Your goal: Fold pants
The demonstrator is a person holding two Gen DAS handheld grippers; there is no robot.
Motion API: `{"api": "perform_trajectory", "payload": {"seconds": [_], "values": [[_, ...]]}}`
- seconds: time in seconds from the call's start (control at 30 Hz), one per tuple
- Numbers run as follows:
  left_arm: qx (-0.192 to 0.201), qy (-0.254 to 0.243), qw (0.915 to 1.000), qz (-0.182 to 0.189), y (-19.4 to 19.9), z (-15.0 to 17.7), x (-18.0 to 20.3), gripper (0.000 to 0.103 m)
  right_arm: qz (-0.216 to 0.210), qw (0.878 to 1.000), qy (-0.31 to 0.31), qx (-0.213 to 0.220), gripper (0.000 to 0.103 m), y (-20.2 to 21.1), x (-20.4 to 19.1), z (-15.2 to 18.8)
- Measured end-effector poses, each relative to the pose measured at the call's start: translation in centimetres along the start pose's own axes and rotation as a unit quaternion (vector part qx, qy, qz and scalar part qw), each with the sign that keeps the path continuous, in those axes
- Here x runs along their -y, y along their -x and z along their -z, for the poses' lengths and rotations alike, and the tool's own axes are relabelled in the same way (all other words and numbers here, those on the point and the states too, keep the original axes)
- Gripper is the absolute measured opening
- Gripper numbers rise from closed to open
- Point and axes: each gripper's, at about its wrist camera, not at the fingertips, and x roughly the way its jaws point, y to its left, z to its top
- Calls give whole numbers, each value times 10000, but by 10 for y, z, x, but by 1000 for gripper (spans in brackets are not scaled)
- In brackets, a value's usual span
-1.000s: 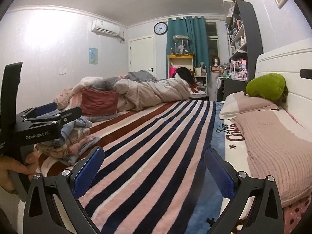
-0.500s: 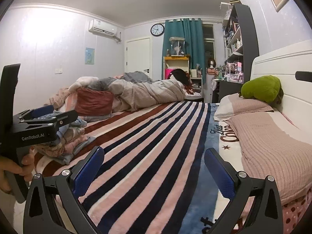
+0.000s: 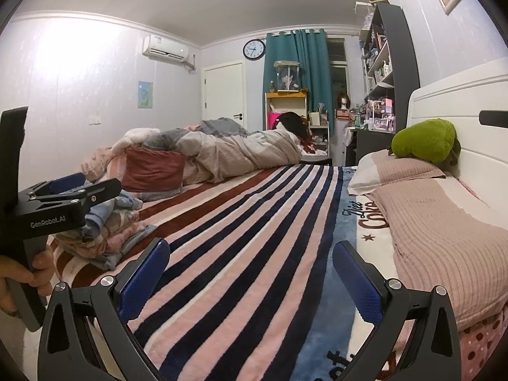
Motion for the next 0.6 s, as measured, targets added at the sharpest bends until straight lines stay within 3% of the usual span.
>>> {"api": "perform_trajectory", "payload": {"seconds": [0.6], "values": [[10, 15, 10000, 17, 8, -1, 4, 101, 97, 9998, -113, 124, 102, 11, 12, 2]]}}
